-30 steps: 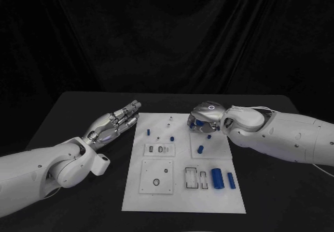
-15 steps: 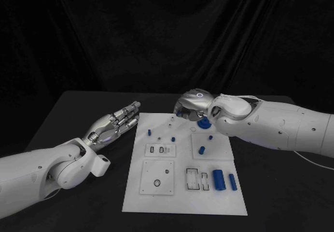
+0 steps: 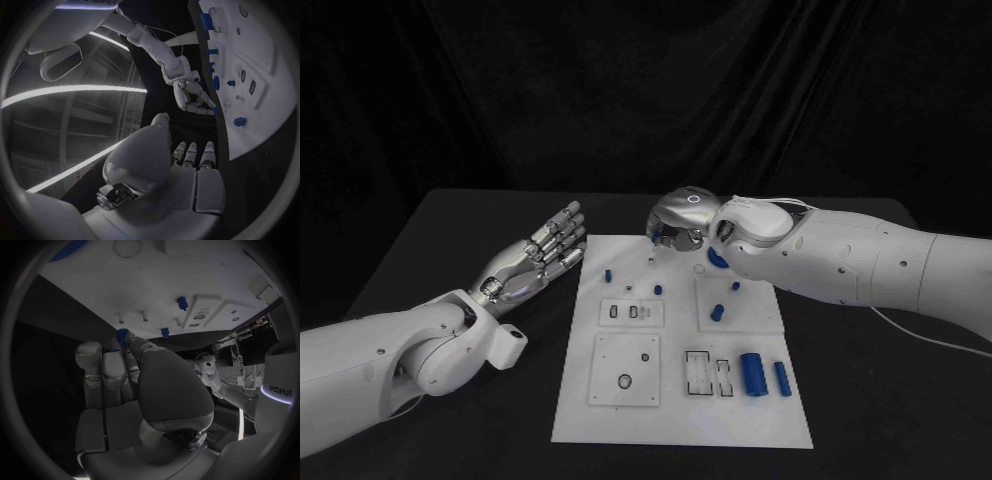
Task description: Assemble the parts on the task board
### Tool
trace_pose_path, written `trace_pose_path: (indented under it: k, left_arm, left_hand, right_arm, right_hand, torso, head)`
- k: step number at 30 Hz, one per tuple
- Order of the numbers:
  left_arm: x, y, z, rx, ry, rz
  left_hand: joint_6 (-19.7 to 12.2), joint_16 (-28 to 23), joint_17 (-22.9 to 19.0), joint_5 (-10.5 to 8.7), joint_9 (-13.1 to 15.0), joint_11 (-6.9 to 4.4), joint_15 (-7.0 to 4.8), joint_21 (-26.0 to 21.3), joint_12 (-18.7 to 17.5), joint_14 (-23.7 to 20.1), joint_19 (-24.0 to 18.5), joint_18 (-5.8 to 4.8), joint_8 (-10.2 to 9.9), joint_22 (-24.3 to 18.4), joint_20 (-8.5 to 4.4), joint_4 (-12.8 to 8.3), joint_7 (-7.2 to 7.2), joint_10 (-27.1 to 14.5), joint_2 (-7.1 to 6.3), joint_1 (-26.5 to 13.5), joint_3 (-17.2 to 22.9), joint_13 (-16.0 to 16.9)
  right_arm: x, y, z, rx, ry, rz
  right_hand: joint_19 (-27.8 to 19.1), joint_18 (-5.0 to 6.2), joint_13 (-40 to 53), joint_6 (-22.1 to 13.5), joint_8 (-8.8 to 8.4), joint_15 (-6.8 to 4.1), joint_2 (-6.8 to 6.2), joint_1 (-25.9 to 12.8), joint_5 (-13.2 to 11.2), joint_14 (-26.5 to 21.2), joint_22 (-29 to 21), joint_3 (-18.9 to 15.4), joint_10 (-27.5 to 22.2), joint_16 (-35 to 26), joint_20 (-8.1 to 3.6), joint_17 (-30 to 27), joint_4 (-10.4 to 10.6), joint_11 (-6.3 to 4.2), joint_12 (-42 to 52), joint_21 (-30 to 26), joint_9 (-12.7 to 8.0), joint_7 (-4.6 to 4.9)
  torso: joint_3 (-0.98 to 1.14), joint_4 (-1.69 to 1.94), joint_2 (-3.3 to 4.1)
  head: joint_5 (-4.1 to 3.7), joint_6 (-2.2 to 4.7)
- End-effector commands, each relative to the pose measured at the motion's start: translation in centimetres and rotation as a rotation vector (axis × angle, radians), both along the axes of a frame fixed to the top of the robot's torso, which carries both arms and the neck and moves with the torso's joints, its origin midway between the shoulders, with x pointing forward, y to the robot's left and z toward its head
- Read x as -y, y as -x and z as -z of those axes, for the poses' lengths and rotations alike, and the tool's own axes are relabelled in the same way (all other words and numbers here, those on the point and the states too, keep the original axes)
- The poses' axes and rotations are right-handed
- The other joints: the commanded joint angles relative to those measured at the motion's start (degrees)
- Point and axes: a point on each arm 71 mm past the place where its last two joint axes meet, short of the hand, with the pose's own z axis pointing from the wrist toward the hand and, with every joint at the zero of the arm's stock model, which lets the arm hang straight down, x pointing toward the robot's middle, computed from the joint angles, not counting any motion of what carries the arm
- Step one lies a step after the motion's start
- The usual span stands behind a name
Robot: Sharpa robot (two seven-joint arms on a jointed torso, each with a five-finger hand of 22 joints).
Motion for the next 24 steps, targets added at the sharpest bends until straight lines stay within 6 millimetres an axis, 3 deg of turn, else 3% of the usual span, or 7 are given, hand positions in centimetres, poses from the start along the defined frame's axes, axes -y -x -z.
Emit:
trace_pose_path:
  k: [1,8,14,24]
  left_arm:
    - [0.1,-0.1,-0.3,0.024,0.012,-0.001]
    - [0.2,-0.1,-0.2,0.019,0.011,0.004]
    - [0.4,-0.1,-0.2,0.013,0.013,0.013]
    - [0.7,-0.2,-0.1,0.009,0.014,0.022]
  left_hand:
    - [-0.4,-0.2,-0.1,-0.02,-0.1,0.04,0.57,-0.2,-0.4,0.0,-0.2,0.50,-0.3,-0.1,0.42,0.0,-0.58,0.0,-0.34,-0.1,0.3,-0.1]
    - [-0.1,-0.2,-0.1,0.03,0.0,0.13,0.56,-0.2,-0.4,0.0,-0.2,0.50,-0.2,-0.1,0.45,0.0,-0.71,0.0,-0.33,-0.1,0.4,-0.1]
    - [1.2,-0.2,-0.1,0.10,0.3,0.56,0.49,-0.2,-0.4,0.0,-0.2,0.49,0.1,-0.1,0.52,-0.1,0.82,0.0,-0.33,-0.1,0.5,-0.1]
    - [1.5,-0.2,-0.1,0.10,0.3,0.62,0.50,-0.2,-0.4,0.0,-0.2,0.50,0.2,-0.1,0.54,-0.2,1.15,0.0,-0.32,-0.1,0.6,-0.1]
  right_arm:
    - [0.0,-0.2,0.3,-0.022,0.015,0.020]
    - [-0.1,-0.7,0.6,-0.039,0.038,0.045]
    - [-0.1,-1.0,1.0,-0.054,0.056,0.068]
    - [-0.1,-1.4,1.9,-0.074,0.074,0.086]
  right_hand:
    - [0.0,-1.18,0.1,-0.5,-0.50,0.35,-0.48,-0.4,0.2,0.2,0.3,-0.4,1.5,0.1,0.29,0.0,0.1,-1.79,-0.4,0.5,-0.1,-0.04]
    - [0.5,-1.46,0.1,-1.0,-1.00,0.44,-0.61,-0.4,0.2,0.0,1.5,-0.3,0.8,0.0,0.40,-0.2,0.2,-1.65,-0.7,1.6,-0.3,-0.01]
    - [0.6,-1.60,0.1,-1.4,-1.38,0.50,-0.71,-0.2,0.3,-0.2,2.2,-0.2,0.1,-0.1,0.48,-0.3,0.2,-1.53,-0.8,2.2,-0.4,0.05]
    - [0.5,-1.59,0.1,-1.7,-1.67,0.44,-0.84,-0.2,0.4,-0.4,2.4,-0.2,-0.5,-0.1,0.48,-0.4,0.2,-1.46,-0.7,2.2,-0.5,0.04]
  torso:
    - [-0.05,-0.10,-0.09]
    - [-0.07,-0.20,-0.09]
    - [-0.05,-0.05,-0.06]
    - [-0.08,-0.12,-0.07]
  head:
    - [0.11,-0.23]
    - [-0.12,-0.28]
    - [-0.35,-0.26]
    - [-0.54,-0.49]
